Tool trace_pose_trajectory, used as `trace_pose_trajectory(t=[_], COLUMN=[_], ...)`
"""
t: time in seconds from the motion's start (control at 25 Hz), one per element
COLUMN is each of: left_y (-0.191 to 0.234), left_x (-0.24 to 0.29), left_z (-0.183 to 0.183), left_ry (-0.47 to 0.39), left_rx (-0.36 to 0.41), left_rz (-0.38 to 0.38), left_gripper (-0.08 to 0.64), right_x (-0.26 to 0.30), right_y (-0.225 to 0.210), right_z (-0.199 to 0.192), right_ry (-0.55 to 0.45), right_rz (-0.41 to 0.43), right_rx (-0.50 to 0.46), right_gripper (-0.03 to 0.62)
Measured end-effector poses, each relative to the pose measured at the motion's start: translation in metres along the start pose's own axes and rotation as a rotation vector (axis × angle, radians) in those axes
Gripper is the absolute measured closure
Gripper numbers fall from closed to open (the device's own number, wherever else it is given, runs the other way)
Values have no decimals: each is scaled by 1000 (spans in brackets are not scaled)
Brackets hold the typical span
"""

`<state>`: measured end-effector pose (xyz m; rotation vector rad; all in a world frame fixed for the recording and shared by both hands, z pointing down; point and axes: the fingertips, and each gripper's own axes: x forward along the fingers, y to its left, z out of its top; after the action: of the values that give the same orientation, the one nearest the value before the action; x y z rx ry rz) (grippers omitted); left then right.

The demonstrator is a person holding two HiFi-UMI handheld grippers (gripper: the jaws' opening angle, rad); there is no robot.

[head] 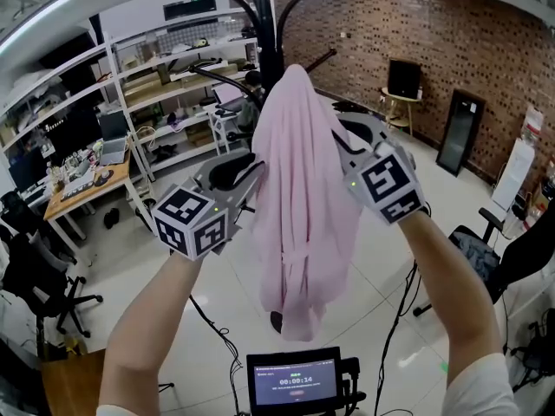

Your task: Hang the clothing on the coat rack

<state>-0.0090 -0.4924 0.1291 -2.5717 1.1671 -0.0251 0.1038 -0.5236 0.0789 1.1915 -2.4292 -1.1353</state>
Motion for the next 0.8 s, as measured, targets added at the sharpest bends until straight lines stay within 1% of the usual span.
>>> trace_pose_trajectory(t=[0.12, 0.24, 0.36, 0.44, 0.6, 0.8], left_y=[-3, -3, -11, -17, -27, -30], left_x=[-7, -16, -20, -21, -24, -26], left_z=[-6, -6, -2, 0, -3, -8], left_ry=[-8, -39, -64, -74, -79, -82], left_rx=[-28, -61, -75, -78, -92, -129], left_rz=[-8, -8, -18, -29, -44, -48], left_gripper=[468, 472, 474, 474, 474, 474], right_x=[-8, -12, -16, -19, -26, -36], right_y=[-2, -2, -2, -2, -1, -9], right_z=[4, 5, 4, 0, -9, -17], right_ry=[-30, -57, -86, -105, -111, -99], right_rz=[4, 15, 37, 62, 99, 78], right_rx=[20, 67, 112, 147, 213, 247], right_gripper=[517, 517, 515, 446, 442, 442])
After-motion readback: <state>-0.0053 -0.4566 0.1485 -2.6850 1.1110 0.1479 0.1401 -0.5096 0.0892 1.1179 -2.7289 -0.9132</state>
